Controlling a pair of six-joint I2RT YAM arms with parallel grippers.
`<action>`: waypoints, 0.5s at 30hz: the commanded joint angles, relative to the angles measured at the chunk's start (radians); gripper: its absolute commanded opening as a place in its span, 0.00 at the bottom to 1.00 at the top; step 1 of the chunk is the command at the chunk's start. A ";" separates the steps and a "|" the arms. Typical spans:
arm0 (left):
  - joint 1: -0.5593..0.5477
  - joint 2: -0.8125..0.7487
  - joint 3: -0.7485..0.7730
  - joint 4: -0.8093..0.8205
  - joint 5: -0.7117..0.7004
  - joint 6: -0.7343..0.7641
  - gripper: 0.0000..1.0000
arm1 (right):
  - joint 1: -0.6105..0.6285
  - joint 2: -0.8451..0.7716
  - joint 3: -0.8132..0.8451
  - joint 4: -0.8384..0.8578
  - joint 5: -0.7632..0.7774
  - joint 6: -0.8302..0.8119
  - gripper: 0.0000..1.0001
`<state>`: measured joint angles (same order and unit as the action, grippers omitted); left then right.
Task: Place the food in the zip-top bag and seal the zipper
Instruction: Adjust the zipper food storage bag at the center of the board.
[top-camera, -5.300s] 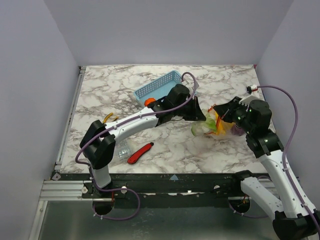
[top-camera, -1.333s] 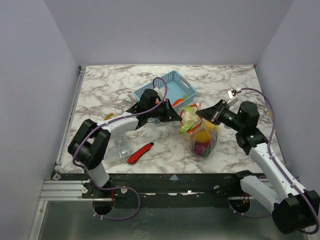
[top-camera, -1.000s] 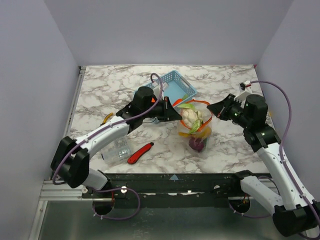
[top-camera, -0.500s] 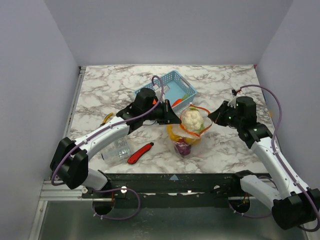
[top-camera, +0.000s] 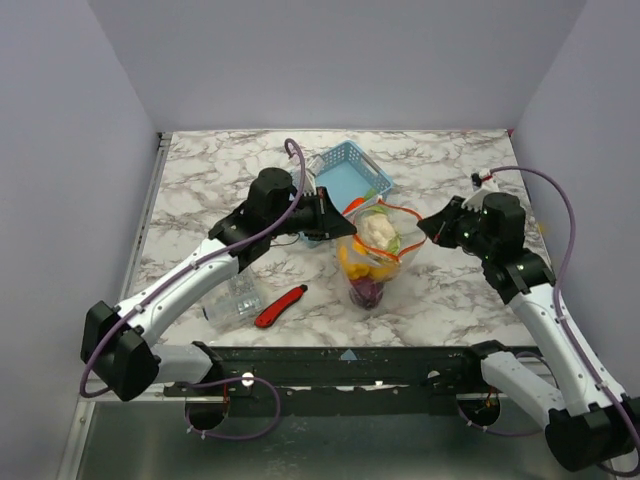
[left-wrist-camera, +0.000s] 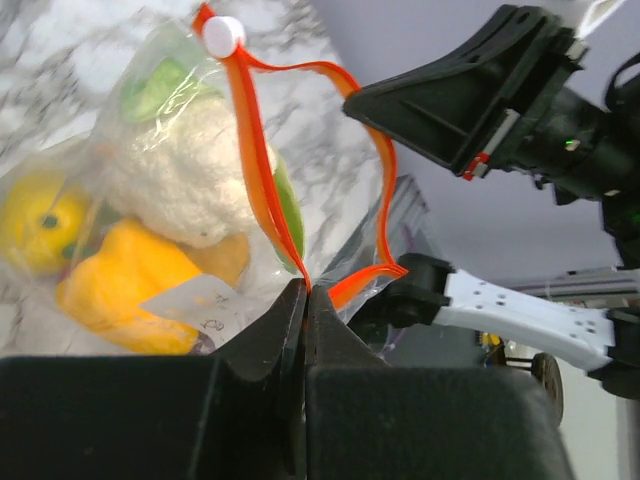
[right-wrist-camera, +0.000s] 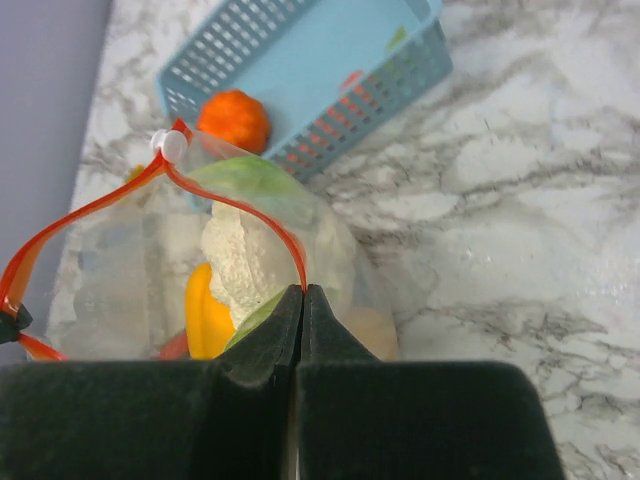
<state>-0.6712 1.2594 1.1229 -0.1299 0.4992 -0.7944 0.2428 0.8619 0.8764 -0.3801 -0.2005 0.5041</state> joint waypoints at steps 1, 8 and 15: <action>0.026 0.083 -0.036 -0.058 -0.028 0.022 0.00 | 0.000 0.069 -0.068 0.029 0.006 0.012 0.00; 0.023 0.082 0.119 -0.092 0.045 0.029 0.00 | 0.001 0.050 0.068 0.044 -0.217 0.077 0.00; 0.015 0.050 0.109 -0.077 0.040 0.015 0.00 | 0.000 -0.015 0.012 0.087 -0.220 0.132 0.00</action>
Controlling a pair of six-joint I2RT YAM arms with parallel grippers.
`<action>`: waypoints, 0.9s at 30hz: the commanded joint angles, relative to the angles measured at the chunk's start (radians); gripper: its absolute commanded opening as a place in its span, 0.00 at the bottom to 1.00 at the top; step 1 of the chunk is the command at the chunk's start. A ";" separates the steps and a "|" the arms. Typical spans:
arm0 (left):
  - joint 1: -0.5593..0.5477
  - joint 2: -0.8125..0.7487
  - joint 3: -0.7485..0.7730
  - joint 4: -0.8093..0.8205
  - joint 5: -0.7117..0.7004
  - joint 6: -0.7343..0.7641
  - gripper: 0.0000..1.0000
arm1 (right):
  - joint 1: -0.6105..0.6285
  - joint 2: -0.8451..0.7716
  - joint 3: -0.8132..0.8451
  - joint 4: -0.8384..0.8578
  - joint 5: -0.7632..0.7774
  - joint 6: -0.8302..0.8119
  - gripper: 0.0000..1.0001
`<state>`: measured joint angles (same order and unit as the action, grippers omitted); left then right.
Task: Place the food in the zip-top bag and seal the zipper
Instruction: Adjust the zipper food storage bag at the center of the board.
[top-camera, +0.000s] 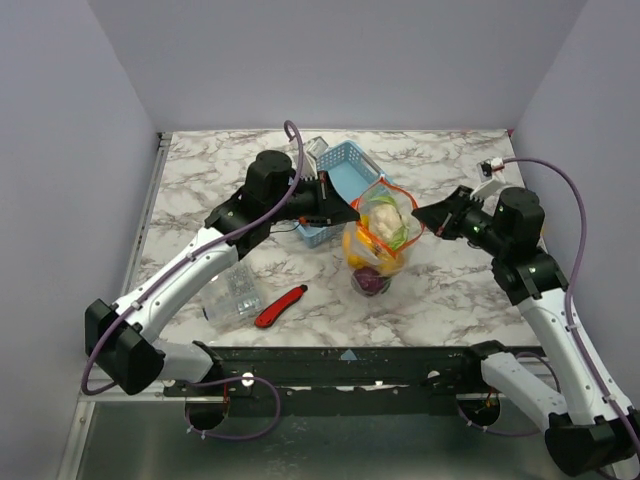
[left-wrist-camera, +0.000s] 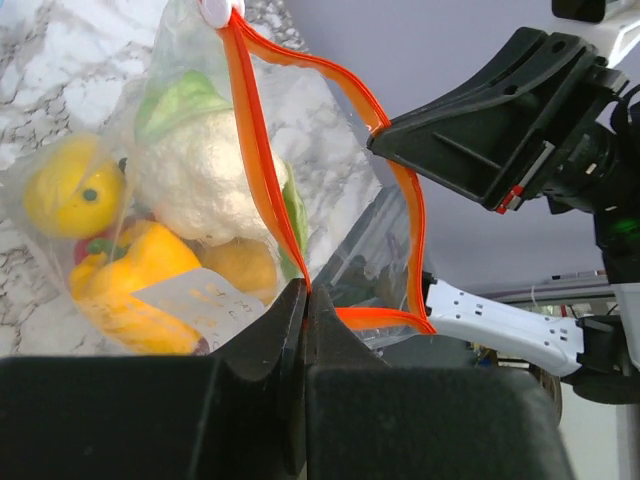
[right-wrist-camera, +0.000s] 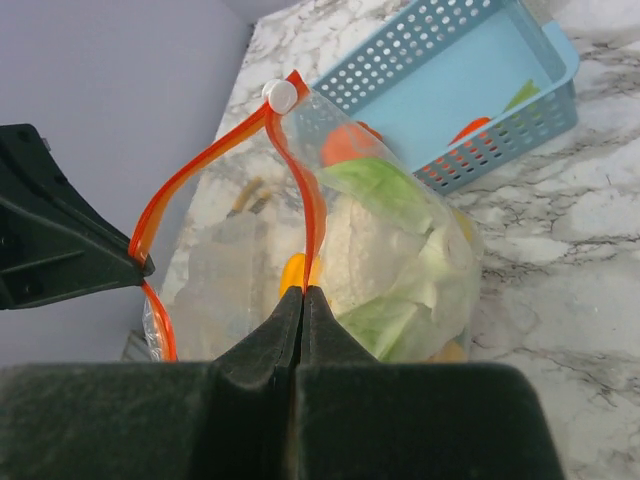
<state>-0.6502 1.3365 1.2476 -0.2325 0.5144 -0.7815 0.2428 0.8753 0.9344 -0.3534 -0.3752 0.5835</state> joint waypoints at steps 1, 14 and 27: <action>-0.005 -0.018 -0.037 0.035 0.026 -0.004 0.00 | 0.000 -0.029 -0.081 0.070 -0.036 0.064 0.00; -0.002 0.050 -0.036 0.044 0.112 -0.019 0.00 | 0.000 -0.063 -0.141 0.103 -0.012 0.095 0.00; -0.017 0.148 0.190 -0.288 -0.084 0.269 0.50 | 0.000 -0.069 -0.152 0.125 -0.053 0.112 0.00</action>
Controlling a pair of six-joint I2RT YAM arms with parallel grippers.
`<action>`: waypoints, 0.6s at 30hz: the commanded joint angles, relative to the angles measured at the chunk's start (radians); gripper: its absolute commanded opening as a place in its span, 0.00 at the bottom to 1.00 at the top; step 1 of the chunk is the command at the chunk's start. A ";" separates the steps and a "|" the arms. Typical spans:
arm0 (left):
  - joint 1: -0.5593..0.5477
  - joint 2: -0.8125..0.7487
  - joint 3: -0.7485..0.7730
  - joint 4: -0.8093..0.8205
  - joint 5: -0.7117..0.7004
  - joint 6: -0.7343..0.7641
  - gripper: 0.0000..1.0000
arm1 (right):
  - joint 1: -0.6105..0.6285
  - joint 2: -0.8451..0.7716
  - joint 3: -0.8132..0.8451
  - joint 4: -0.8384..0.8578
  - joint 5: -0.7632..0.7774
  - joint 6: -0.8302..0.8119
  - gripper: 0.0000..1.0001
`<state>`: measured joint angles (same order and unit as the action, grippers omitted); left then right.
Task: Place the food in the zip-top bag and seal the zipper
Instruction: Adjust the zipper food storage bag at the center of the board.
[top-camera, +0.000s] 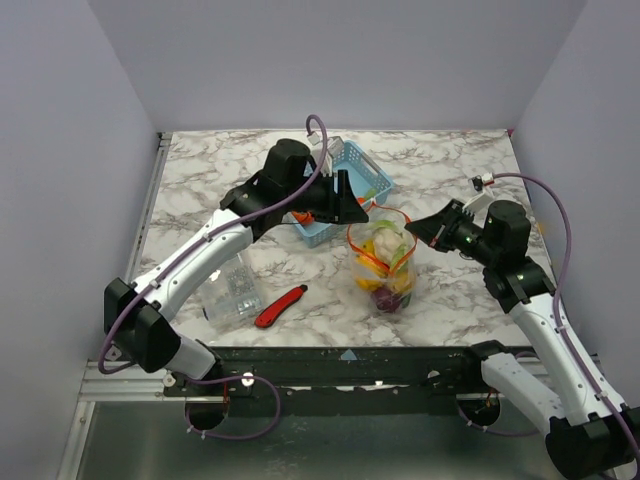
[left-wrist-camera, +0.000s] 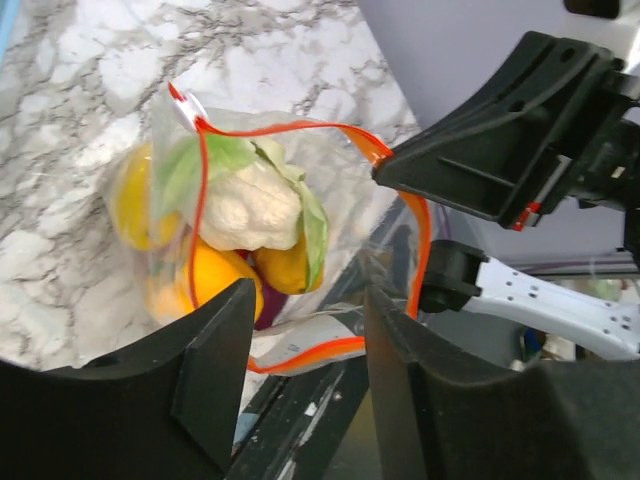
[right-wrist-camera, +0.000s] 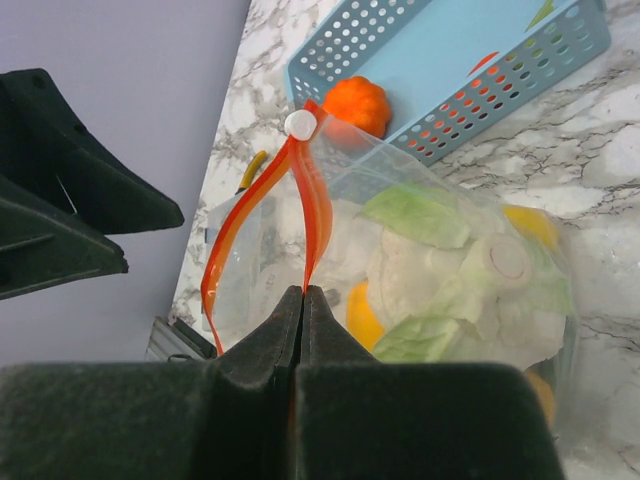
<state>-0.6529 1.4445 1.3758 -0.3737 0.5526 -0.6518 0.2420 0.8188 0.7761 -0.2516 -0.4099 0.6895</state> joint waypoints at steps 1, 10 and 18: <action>-0.018 0.049 0.085 -0.173 -0.146 0.159 0.50 | 0.001 -0.013 0.005 0.023 -0.016 0.006 0.00; -0.054 0.131 0.190 -0.294 -0.339 0.256 0.60 | 0.002 0.003 0.004 0.029 -0.031 0.006 0.00; -0.056 0.233 0.198 -0.292 -0.246 0.251 0.54 | 0.001 0.005 0.005 0.024 -0.035 -0.003 0.00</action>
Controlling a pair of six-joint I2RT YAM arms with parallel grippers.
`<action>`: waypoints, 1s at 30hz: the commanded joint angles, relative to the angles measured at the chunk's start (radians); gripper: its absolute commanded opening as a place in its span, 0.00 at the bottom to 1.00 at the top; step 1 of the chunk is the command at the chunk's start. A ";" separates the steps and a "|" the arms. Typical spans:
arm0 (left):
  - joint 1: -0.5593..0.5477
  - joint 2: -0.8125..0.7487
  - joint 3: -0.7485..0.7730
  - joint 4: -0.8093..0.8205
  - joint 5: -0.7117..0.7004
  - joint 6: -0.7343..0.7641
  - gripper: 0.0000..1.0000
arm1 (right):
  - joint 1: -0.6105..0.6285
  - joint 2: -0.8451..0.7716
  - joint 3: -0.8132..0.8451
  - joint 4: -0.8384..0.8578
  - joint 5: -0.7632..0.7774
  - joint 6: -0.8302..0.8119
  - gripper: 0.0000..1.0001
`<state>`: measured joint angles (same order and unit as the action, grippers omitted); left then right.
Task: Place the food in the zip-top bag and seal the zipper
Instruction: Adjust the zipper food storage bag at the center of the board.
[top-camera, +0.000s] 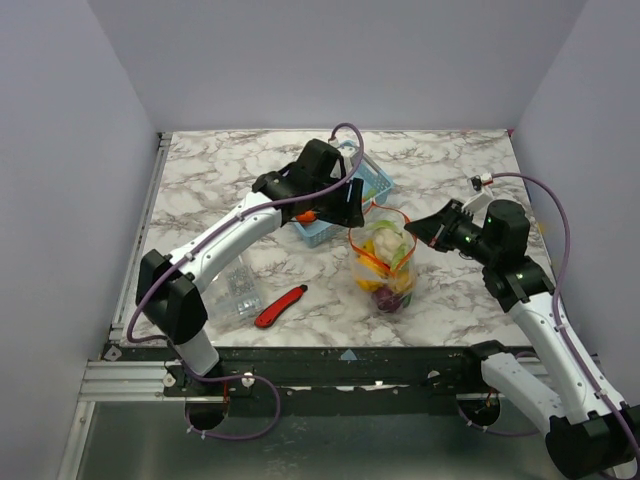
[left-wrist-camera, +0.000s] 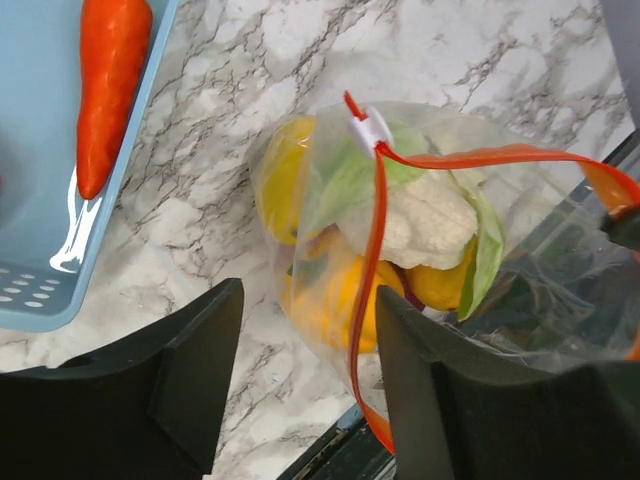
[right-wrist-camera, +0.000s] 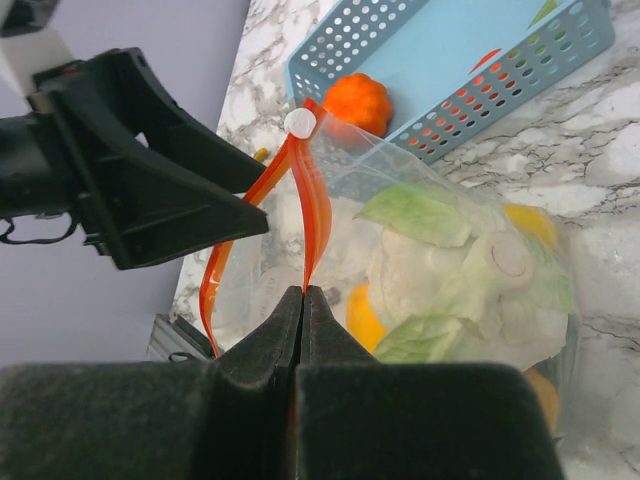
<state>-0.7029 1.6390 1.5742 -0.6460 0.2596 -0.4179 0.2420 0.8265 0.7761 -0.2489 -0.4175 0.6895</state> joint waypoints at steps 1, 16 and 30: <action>-0.004 0.046 0.002 -0.017 0.071 0.018 0.49 | 0.002 -0.002 0.006 0.017 -0.026 -0.007 0.00; 0.067 0.138 0.120 0.161 0.521 -0.064 0.00 | 0.106 0.070 -0.029 0.240 -0.130 0.127 0.02; 0.098 0.111 -0.059 0.258 0.689 -0.095 0.18 | 0.228 0.260 -0.069 0.414 -0.090 0.135 0.01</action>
<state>-0.6102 1.7897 1.5593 -0.4374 0.8585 -0.5011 0.4667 1.0637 0.7399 0.0441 -0.5098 0.8040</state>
